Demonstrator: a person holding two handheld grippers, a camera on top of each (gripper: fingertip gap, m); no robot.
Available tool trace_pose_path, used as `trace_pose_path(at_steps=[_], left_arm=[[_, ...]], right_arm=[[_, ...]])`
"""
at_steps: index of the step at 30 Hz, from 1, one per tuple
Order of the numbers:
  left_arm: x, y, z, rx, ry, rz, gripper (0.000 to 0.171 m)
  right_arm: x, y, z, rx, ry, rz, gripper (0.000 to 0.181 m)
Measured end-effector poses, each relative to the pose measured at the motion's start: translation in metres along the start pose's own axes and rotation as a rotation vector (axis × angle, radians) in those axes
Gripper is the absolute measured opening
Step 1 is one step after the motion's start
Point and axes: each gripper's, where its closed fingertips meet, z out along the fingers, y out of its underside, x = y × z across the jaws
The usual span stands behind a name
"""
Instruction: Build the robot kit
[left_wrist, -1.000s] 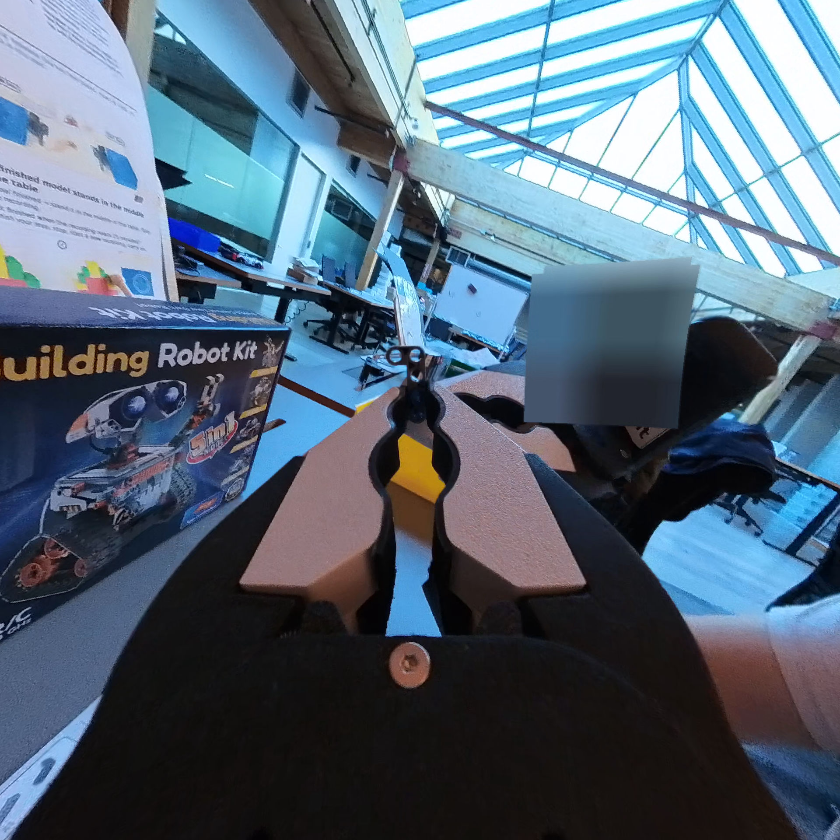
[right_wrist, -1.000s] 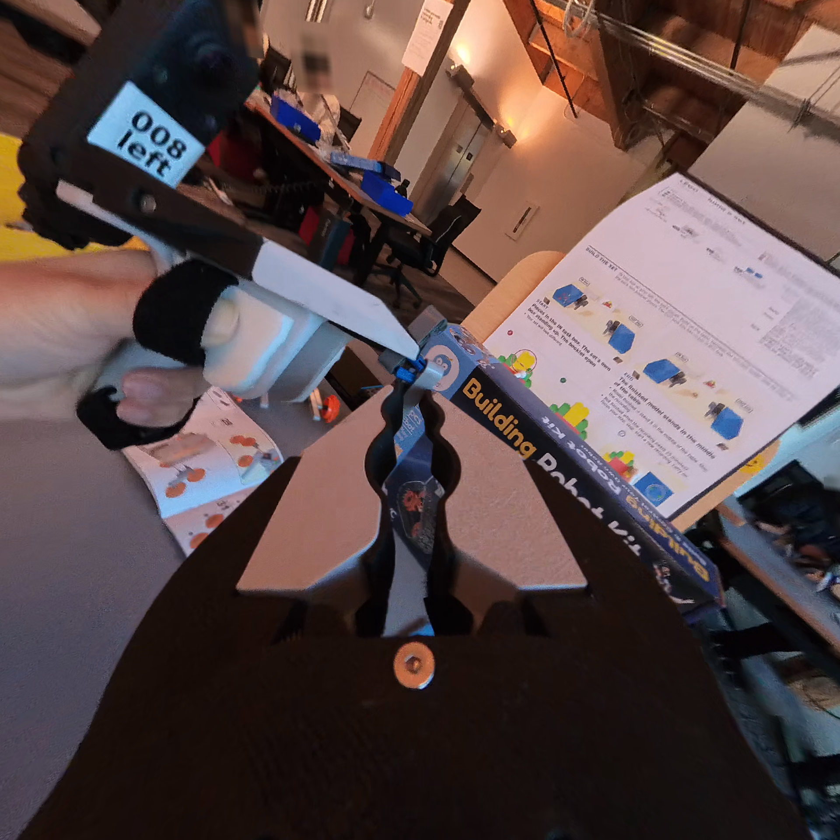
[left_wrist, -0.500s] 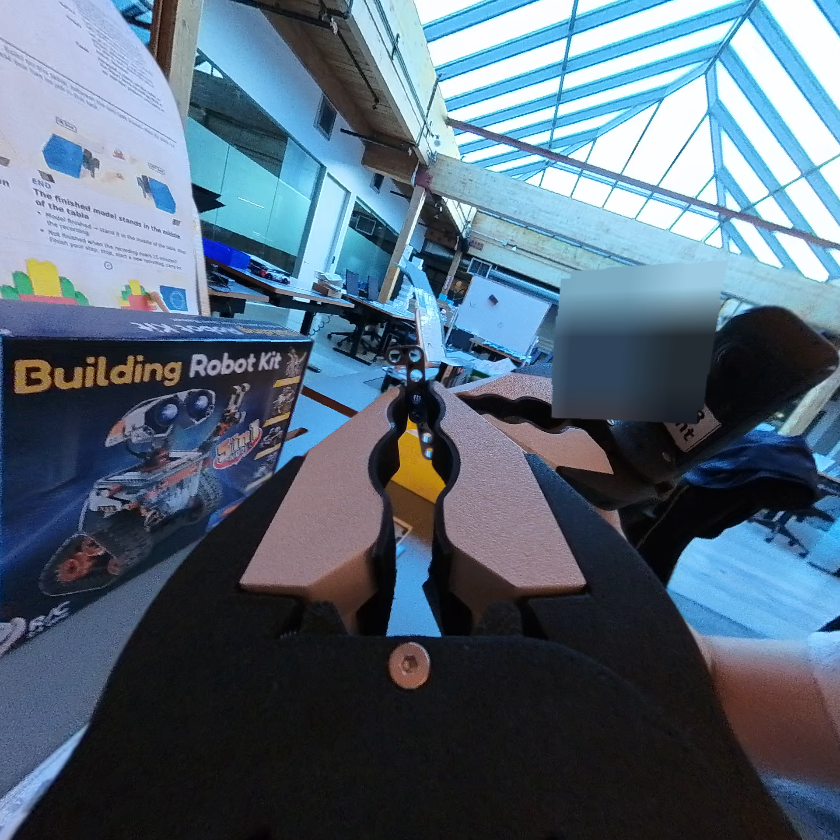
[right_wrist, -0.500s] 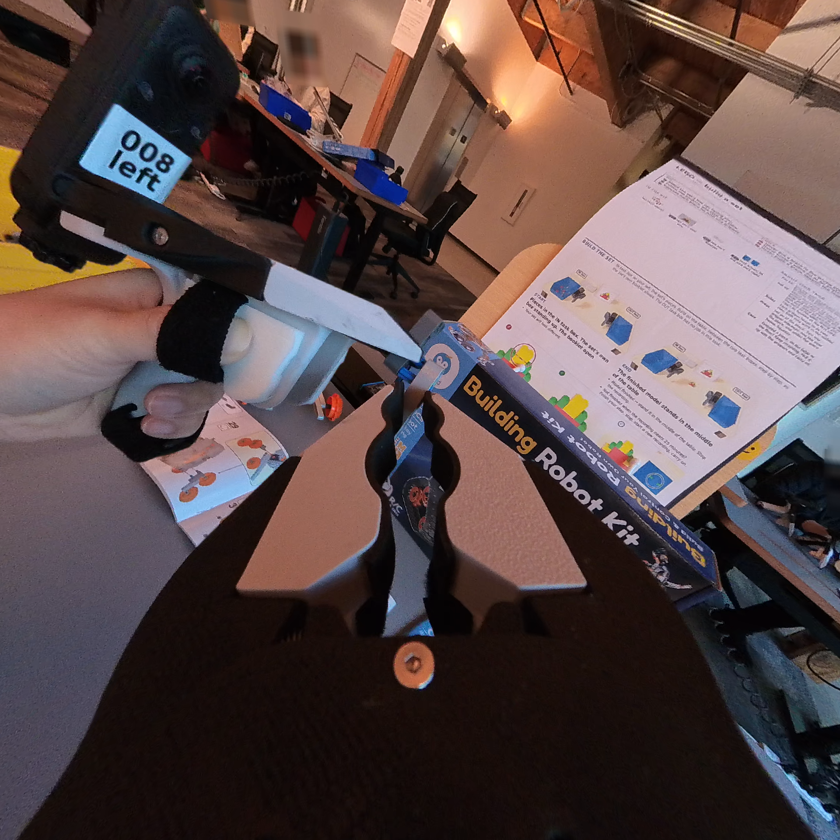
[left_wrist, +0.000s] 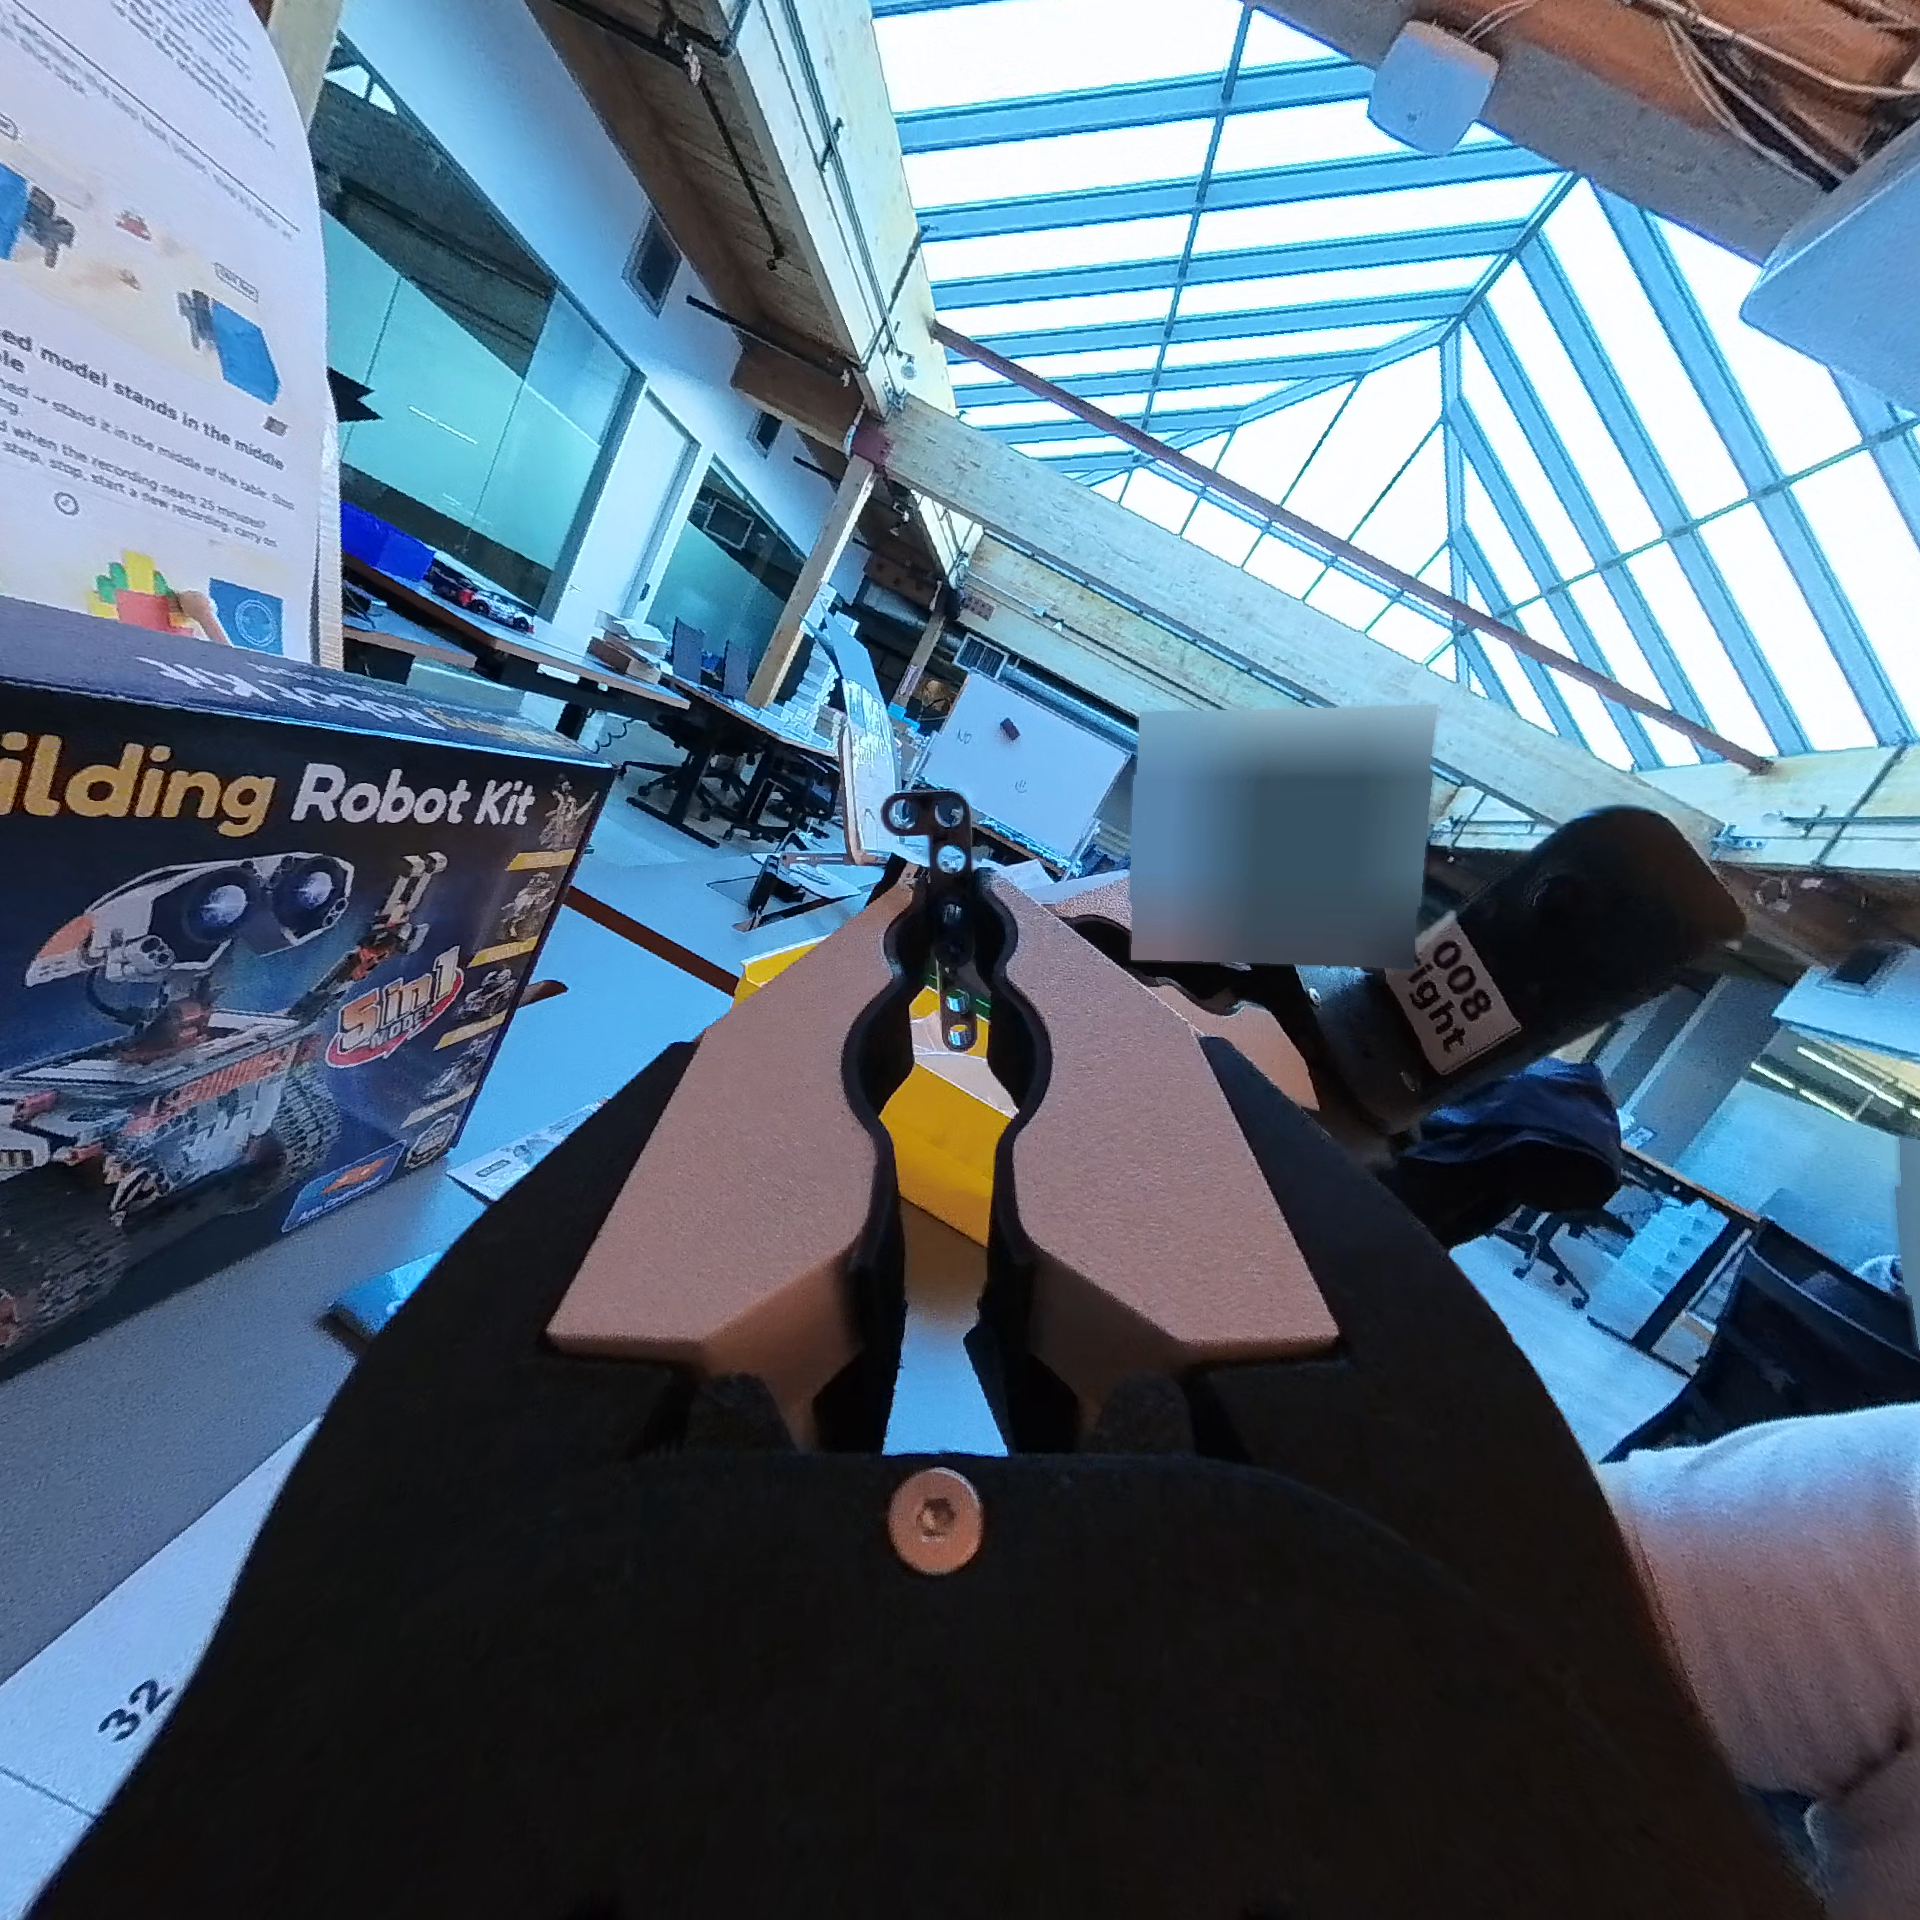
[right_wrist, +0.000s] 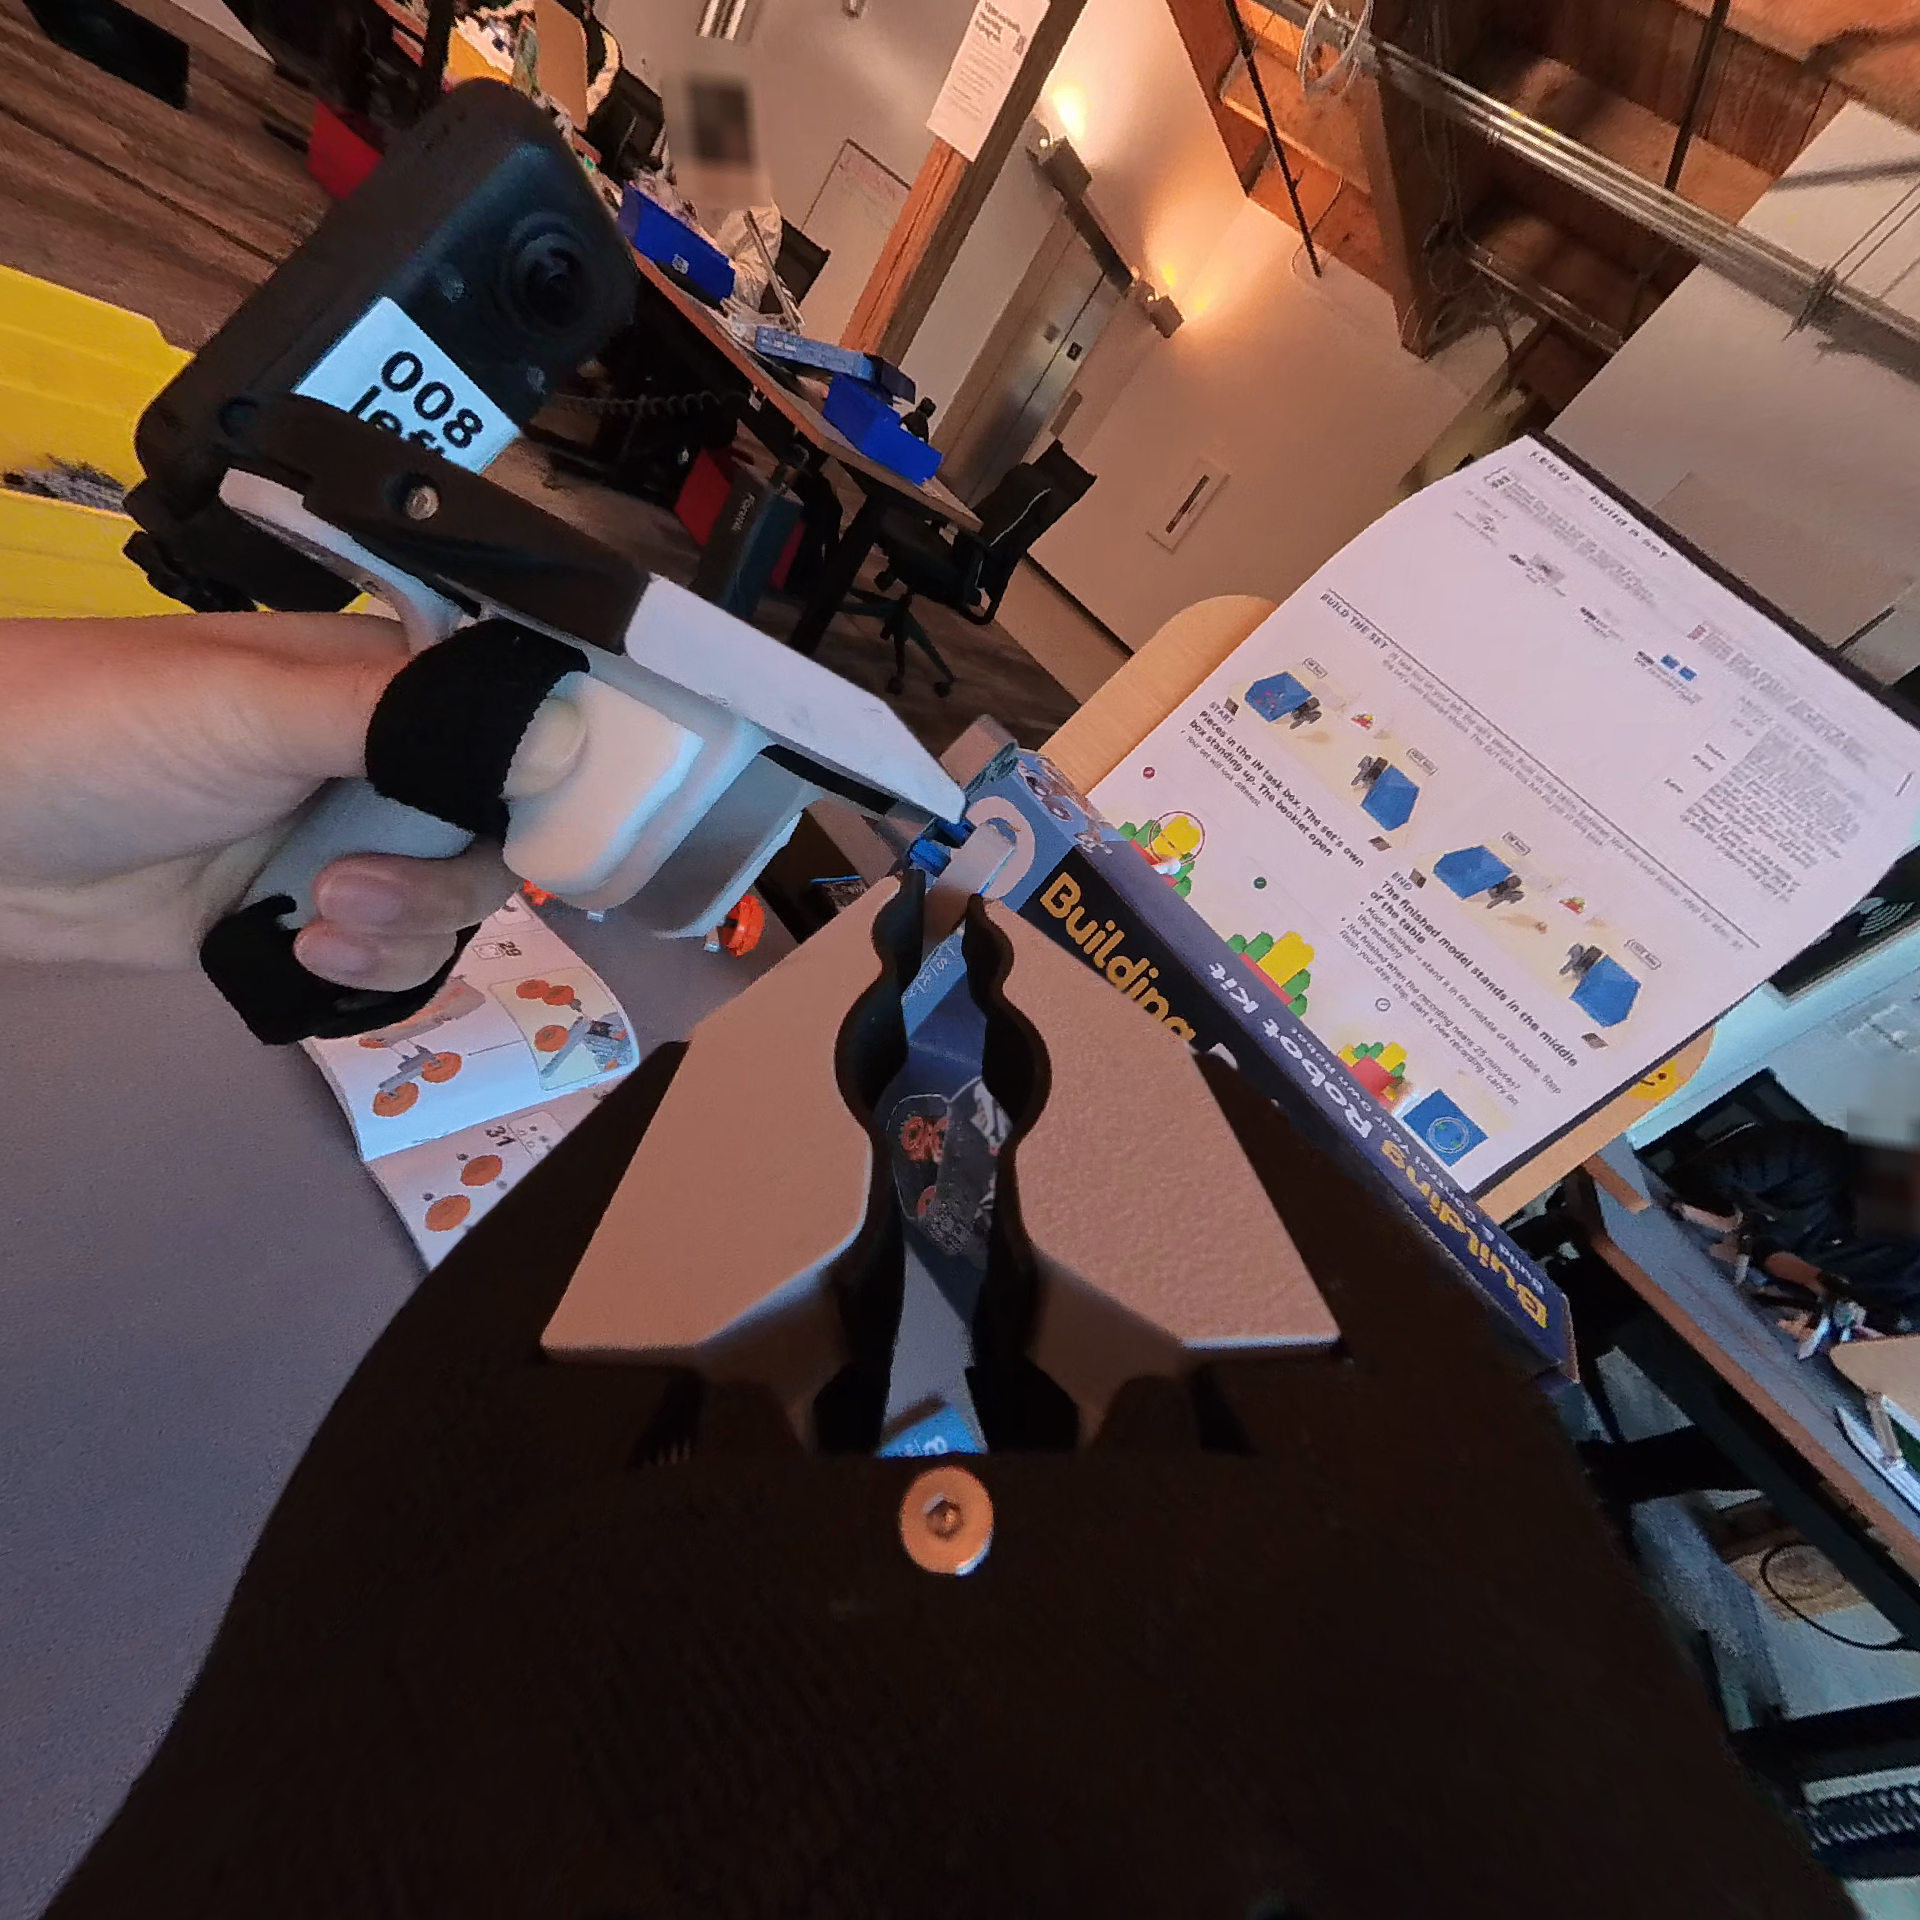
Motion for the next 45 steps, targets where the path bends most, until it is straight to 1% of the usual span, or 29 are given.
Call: trace_pose_path(at_steps=[13,30,32,35,40,42,45], left_arm=[[-0.008,-0.004,0.0,0.073,-0.047,-0.006,0.004],[-0.01,-0.002,0.001,0.082,-0.049,-0.021,0.004],[-0.01,-0.003,0.001,0.087,-0.045,-0.026,0.004],[-0.009,-0.004,0.0,0.079,-0.045,-0.019,0.004],[-0.008,-0.002,0.0,0.06,-0.036,-0.037,0.004],[-0.011,-0.001,0.001,0.054,-0.056,-0.037,0.004],[-0.007,-0.004,0.001,0.061,-0.042,-0.051,0.004]], right_arm=[[0.004,0.002,0.007,0.002,0.067,0.112,0.005],[0.005,0.007,0.009,0.042,-0.001,0.298,0.005],[0.004,0.006,0.01,0.049,0.004,0.282,0.005],[0.003,0.005,0.009,0.063,0.016,0.201,0.005],[0.003,0.005,0.007,0.095,0.012,0.168,0.005],[0.004,0.006,0.007,0.086,0.025,0.16,0.005],[0.005,0.001,0.006,0.089,0.027,0.168,0.005]])
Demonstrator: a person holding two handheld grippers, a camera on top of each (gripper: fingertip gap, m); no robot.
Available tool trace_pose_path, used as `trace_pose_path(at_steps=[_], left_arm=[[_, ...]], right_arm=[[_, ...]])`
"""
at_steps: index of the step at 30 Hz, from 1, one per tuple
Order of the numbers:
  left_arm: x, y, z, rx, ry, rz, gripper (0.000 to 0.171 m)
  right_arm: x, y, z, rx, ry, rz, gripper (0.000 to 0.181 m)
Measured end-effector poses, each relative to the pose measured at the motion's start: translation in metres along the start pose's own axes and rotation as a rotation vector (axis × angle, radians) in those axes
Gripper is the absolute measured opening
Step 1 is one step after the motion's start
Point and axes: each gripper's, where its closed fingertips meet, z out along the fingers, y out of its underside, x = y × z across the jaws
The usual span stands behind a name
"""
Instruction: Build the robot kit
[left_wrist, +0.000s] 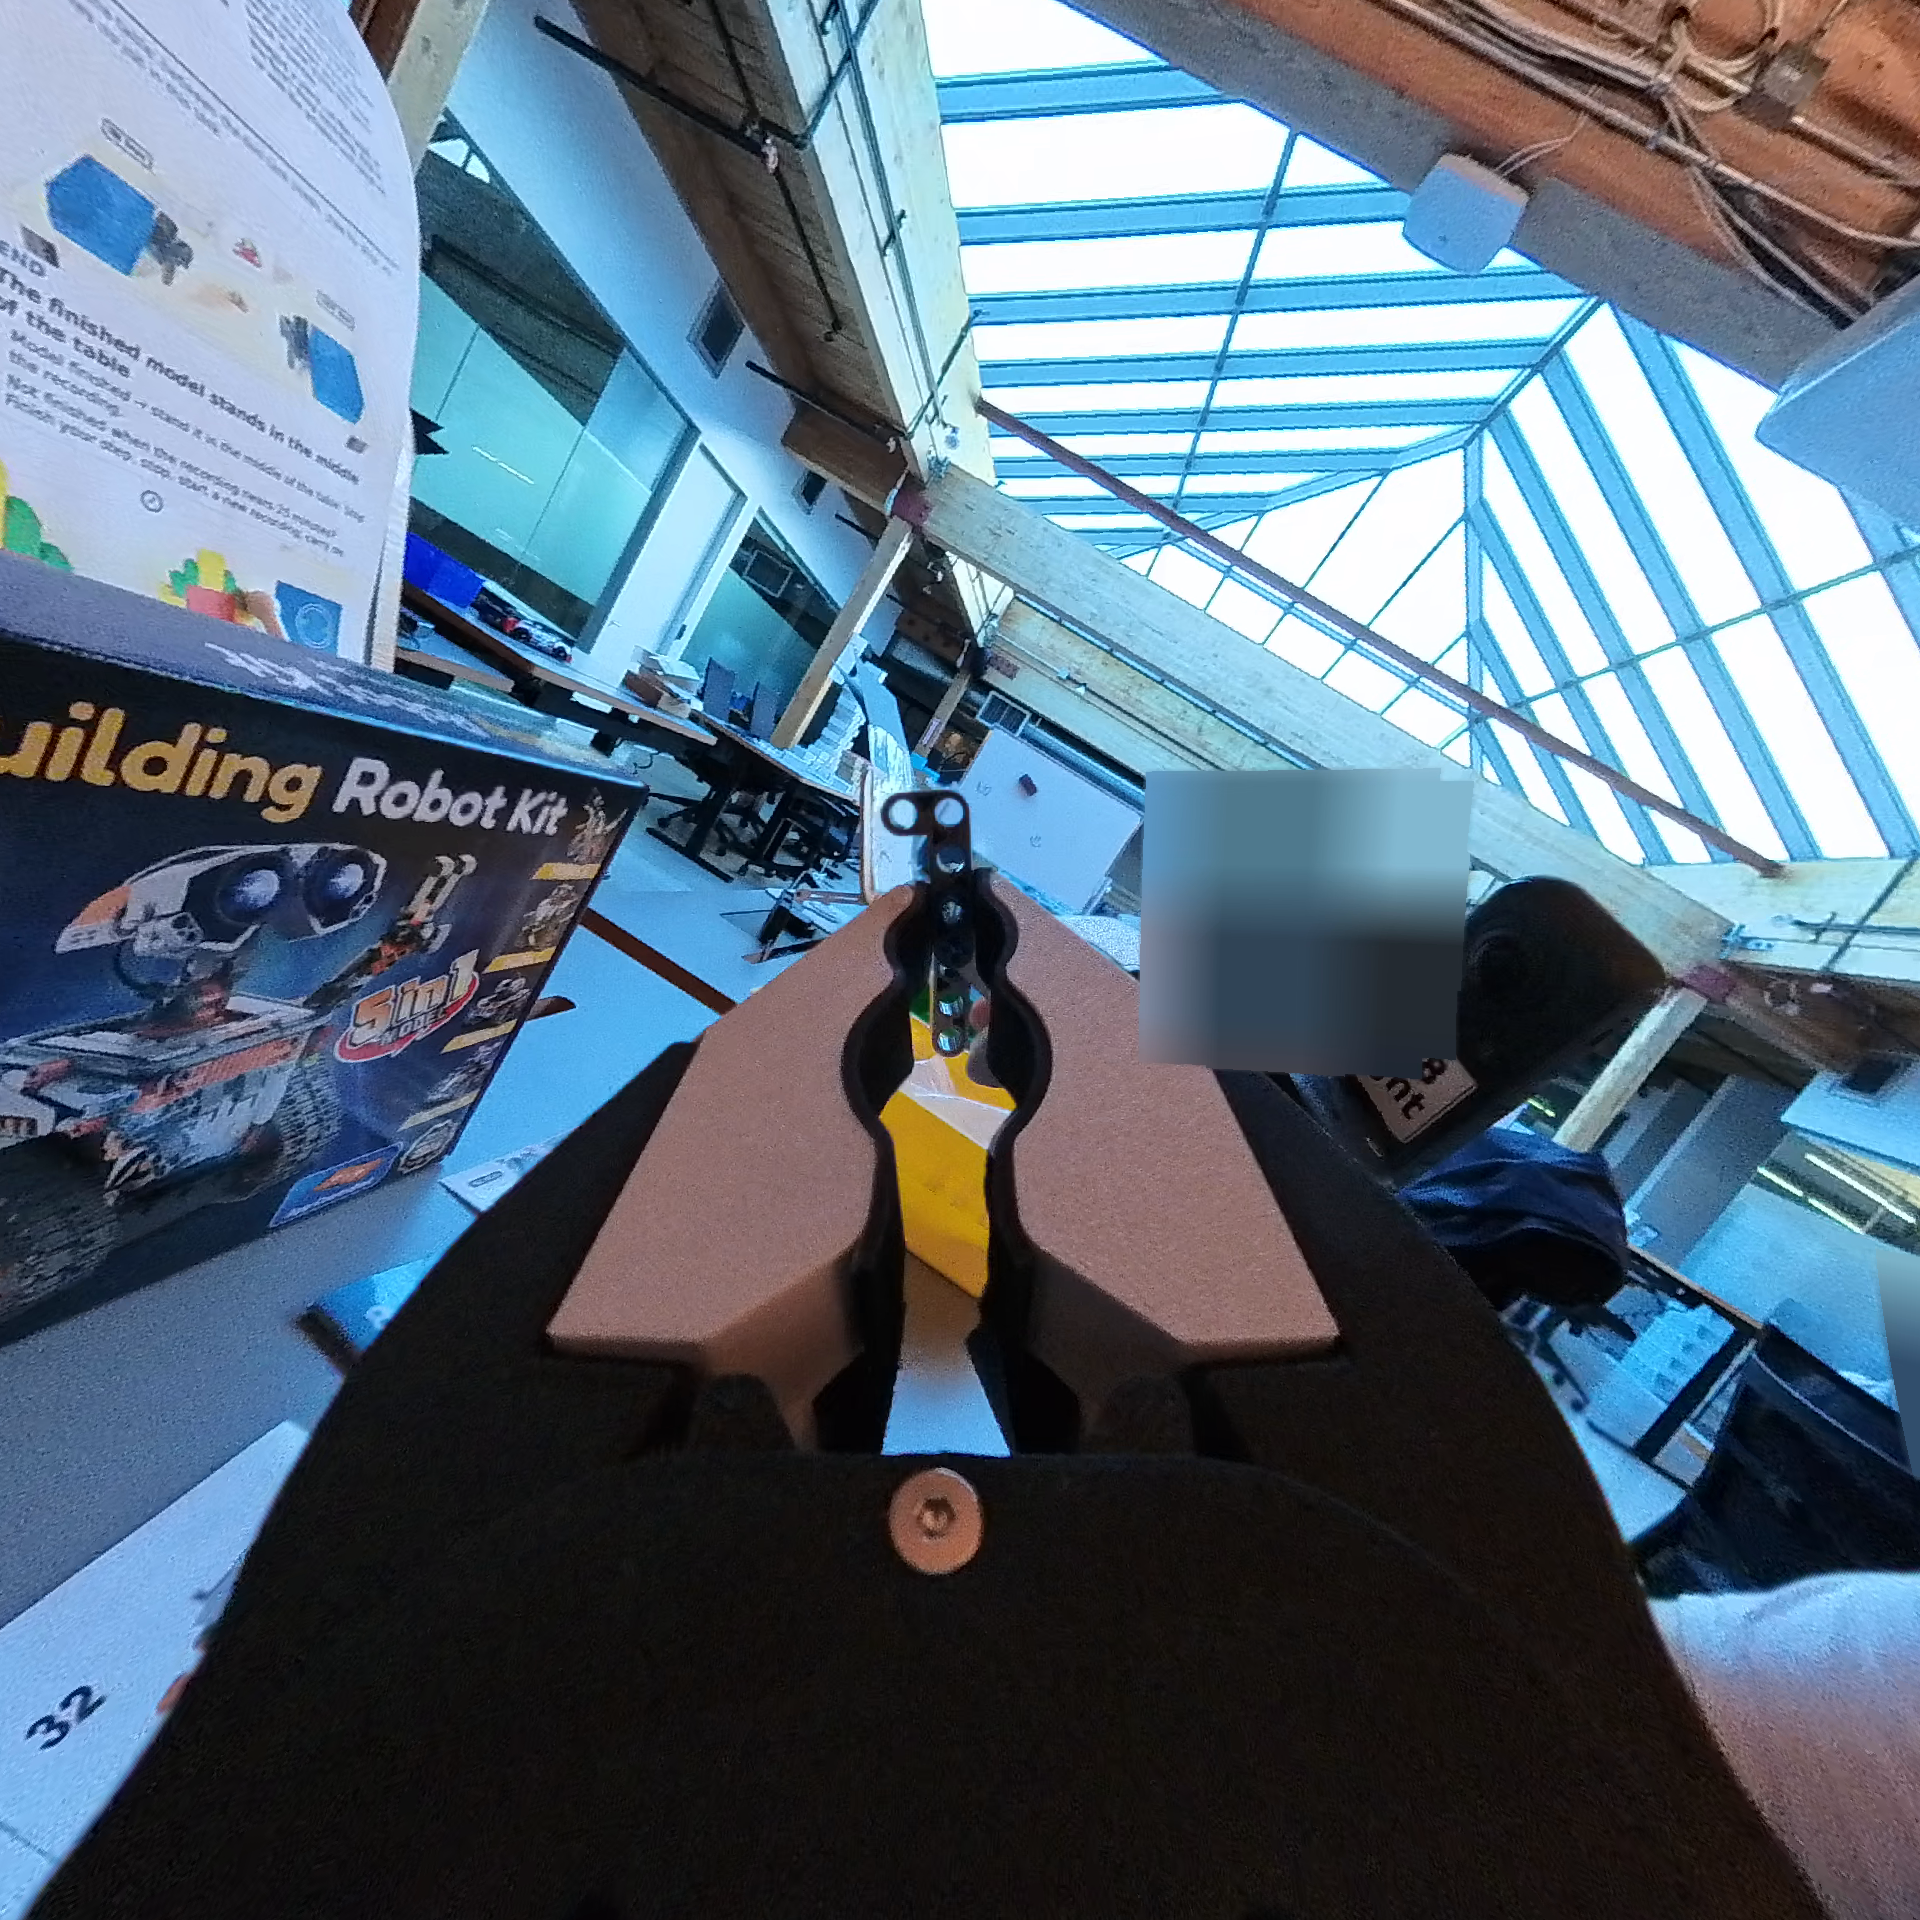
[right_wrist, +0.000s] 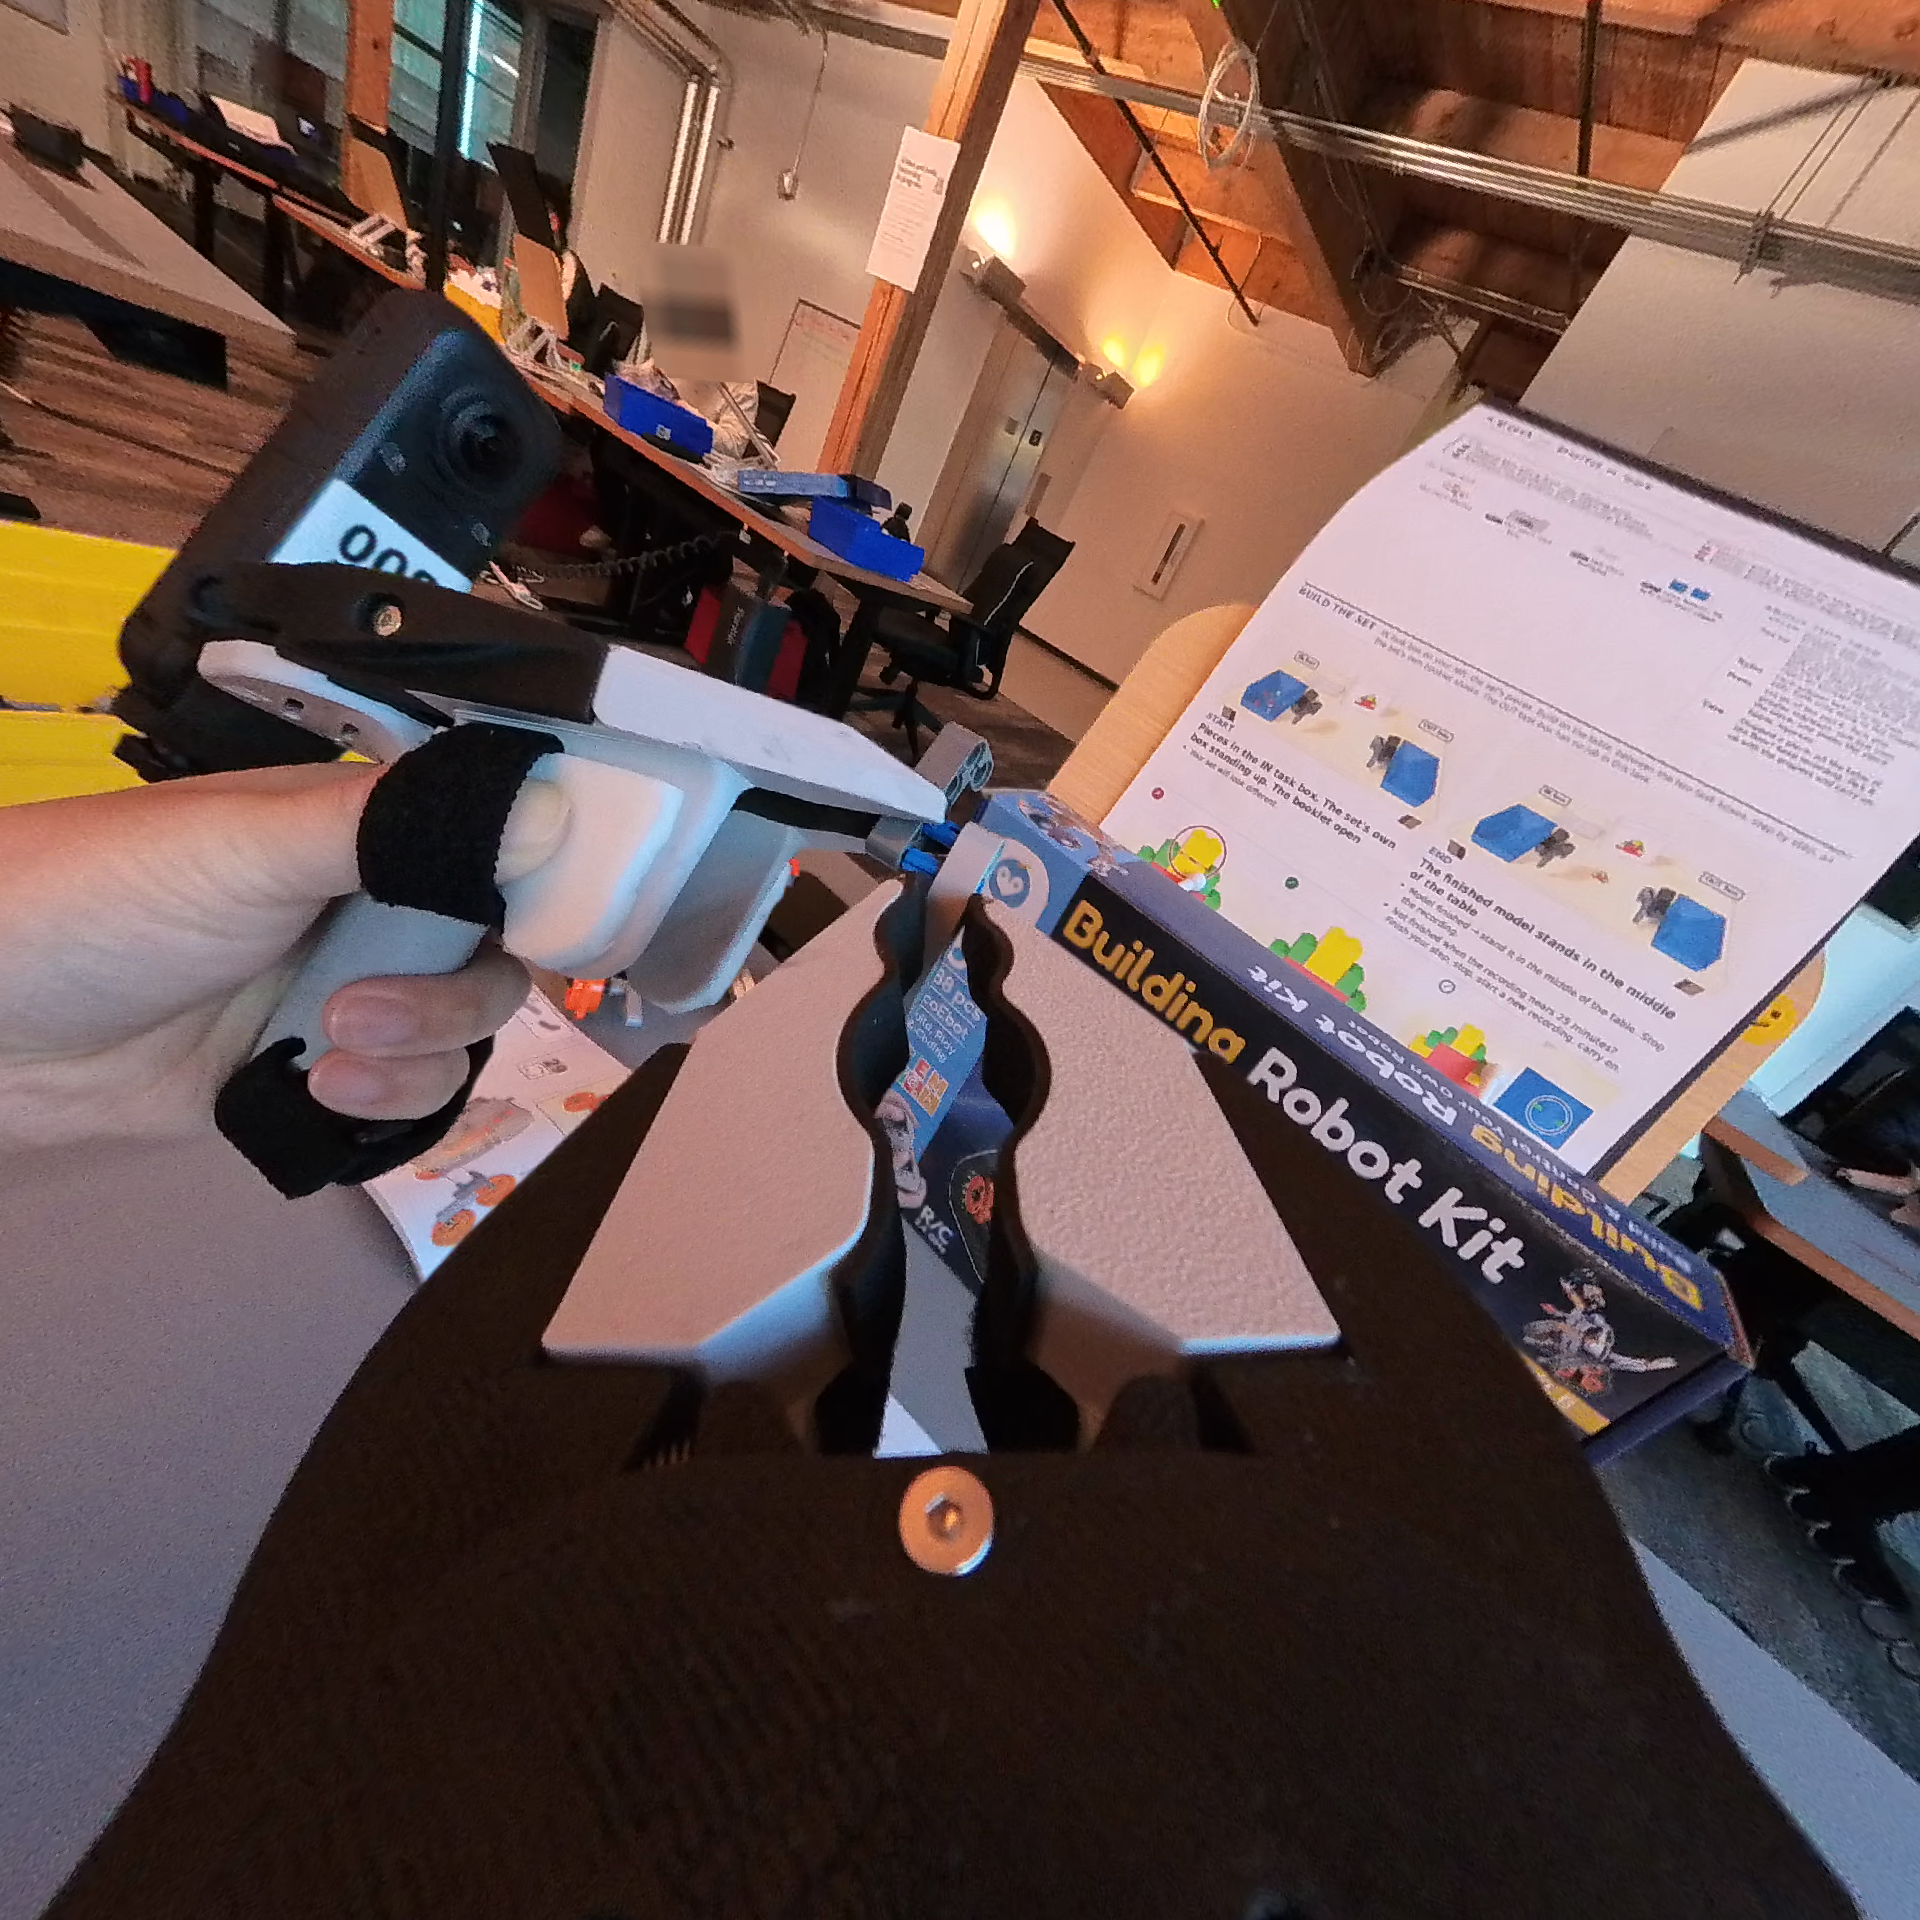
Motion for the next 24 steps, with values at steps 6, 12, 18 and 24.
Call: trace_pose_path(at_steps=[6,12,18,24], left_arm=[[0.008,-0.013,-0.006,0.021,-0.006,0.034,0.004],[0.011,-0.004,0.002,-0.008,-0.021,0.045,0.004],[0.014,-0.001,0.006,-0.015,-0.023,0.052,0.004],[0.013,0.002,0.008,-0.03,-0.035,0.064,0.004]], right_arm=[[-0.005,-0.015,0.005,-0.045,-0.048,-0.07,0.005],[0.001,-0.01,-0.006,-0.006,-0.015,-0.097,0.005],[0.002,-0.005,-0.008,-0.002,-0.056,-0.049,0.005],[0.004,-0.003,-0.01,-0.009,-0.014,-0.114,0.006]])
